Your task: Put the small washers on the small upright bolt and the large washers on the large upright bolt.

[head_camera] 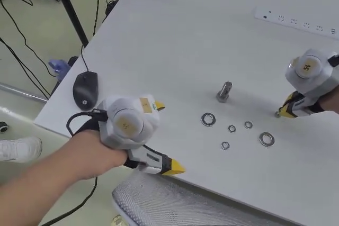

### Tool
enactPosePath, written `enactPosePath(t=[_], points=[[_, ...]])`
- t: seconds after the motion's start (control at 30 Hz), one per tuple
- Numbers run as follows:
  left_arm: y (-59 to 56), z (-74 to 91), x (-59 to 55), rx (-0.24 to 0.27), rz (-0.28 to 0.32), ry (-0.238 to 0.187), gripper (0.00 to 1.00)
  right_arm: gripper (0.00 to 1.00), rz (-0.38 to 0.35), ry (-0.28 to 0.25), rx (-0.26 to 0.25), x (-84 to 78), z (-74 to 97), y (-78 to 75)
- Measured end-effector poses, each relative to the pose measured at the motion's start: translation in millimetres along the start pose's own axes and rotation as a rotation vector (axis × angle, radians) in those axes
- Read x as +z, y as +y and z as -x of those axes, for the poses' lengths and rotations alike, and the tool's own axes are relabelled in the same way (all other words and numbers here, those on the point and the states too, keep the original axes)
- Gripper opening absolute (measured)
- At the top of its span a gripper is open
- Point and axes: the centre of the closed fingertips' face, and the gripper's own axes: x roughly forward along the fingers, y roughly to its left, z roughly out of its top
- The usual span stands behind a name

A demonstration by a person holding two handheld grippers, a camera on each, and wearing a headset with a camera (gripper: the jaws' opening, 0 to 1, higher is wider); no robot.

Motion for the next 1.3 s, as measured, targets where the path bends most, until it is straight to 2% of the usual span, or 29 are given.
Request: enactPosePath(t=[0.33,0.73,1.23,1.3], points=[[-0.4,-1.3,-1.5,-0.006,0.005,0.013,0.87,0.12,0.009,0.015,0.011,-1.7,-10.4,-1.6],[-0.8,-3.7,0.7,-0.011,0.003,0.015,0.86,0.13,0.01,0.02,0.005,-2.6,-11.6,-2.7],[-1.4,-1.9,-3.4,-0.012,0.004,0.028,0.84,0.15,0.009,0.029,0.007,-4.5,-15.0,-2.8],[-1.4,-1.3,-3.8,-0.011,0.004,0.029,0.84,0.18,0.007,0.025,0.006,-3.8,-14.5,-4.0]])
